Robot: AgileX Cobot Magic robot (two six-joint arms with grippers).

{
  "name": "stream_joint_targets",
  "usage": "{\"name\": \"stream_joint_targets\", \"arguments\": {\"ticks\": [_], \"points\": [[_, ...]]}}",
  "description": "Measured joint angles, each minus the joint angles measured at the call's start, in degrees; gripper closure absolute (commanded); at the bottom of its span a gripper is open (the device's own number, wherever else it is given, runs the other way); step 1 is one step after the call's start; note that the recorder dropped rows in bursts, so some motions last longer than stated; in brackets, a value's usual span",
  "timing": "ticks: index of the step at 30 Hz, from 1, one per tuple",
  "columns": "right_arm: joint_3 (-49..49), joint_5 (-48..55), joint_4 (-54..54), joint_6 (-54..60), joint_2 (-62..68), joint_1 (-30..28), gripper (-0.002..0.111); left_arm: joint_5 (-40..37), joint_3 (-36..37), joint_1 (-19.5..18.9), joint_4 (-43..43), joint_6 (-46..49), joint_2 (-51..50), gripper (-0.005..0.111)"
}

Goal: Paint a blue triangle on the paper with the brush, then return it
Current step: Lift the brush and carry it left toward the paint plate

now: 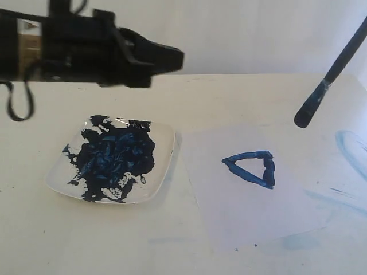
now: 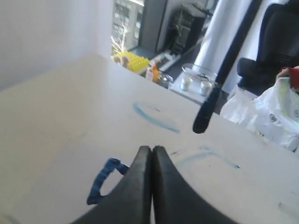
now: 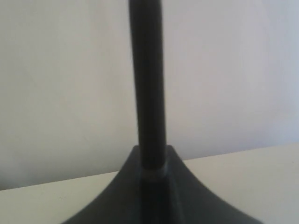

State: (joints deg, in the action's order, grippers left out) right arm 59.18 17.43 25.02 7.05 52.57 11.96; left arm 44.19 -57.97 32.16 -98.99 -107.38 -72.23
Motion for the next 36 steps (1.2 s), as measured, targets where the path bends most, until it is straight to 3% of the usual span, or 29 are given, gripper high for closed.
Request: {"name": "stream_joint_targets", "arguments": {"ticks": [4,11,23,29,36], "points": [[-1.6,1.7,-0.2,0.0,-4.0,0.0,0.108,-3.5,6.8,-5.7,0.0,1.0,10.3,0.107],[-5.1,2.5,3.3,0.0,-5.6,0.0,0.108,-22.7,23.3,-12.8,-0.3,8.1,30.8,0.107],[-7.6,-1.8,18.0,0.0,0.7,1.6,0.108,-37.7,36.3,-13.6,-0.3,13.5,50.2,0.107],[-7.6,-6.8,19.6,0.0,4.4,7.3,0.108,-40.6,41.3,-13.6,-0.3,13.6,51.4,0.107],[-7.6,-17.1,21.2,0.0,10.6,16.3,0.108,-40.6,41.6,-13.6,-0.3,13.6,51.4,0.107]]}}
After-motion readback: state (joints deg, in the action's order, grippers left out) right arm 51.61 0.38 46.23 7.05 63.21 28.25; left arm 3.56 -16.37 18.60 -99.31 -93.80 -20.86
